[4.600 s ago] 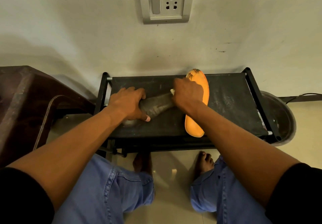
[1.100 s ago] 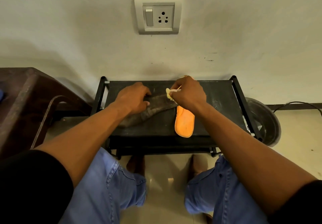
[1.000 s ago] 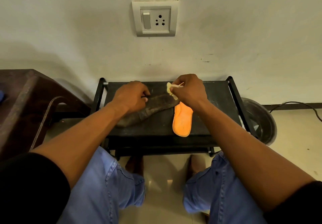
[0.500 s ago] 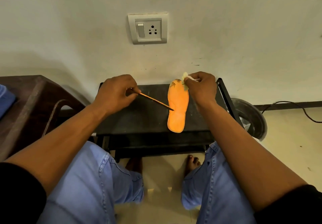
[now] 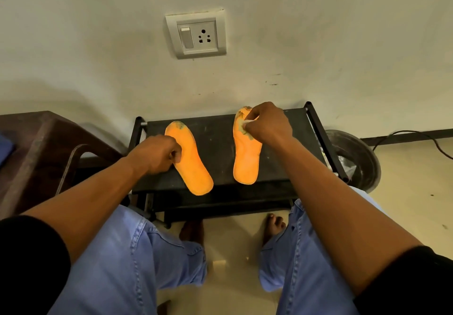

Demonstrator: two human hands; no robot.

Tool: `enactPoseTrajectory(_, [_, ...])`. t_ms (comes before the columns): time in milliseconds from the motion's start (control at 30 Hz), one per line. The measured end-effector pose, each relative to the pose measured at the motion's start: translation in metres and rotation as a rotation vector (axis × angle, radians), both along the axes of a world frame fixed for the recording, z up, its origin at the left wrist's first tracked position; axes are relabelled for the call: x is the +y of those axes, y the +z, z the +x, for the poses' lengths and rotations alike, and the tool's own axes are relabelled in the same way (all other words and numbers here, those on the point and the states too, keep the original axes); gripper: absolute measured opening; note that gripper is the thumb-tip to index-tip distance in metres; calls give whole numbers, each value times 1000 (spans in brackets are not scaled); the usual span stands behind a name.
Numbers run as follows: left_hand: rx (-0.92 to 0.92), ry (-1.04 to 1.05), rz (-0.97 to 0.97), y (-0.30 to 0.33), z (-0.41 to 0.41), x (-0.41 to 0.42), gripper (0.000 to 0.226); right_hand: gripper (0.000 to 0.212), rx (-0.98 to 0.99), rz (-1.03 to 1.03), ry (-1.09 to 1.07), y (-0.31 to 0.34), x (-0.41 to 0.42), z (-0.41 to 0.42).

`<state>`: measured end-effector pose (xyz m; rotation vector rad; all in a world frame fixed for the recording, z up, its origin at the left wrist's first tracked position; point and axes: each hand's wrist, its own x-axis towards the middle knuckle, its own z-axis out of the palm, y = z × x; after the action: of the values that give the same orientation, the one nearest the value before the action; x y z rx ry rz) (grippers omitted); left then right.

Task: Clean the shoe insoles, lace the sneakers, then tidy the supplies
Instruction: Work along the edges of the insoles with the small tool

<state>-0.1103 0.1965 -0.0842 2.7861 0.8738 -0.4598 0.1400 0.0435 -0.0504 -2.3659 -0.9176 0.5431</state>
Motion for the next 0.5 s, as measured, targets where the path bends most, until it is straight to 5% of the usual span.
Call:
enactPoseTrajectory(100, [17, 43, 106, 2, 16, -10, 21, 36, -4, -28, -32, 0, 3, 7])
enactPoseTrajectory(267, [-271, 117, 61, 19, 74, -54, 20, 33, -28, -34, -73, -5, 13, 12])
enactPoseTrajectory(500, [-225, 343, 80, -19, 144, -120, 89, 25, -20, 10, -175, -7, 12, 36])
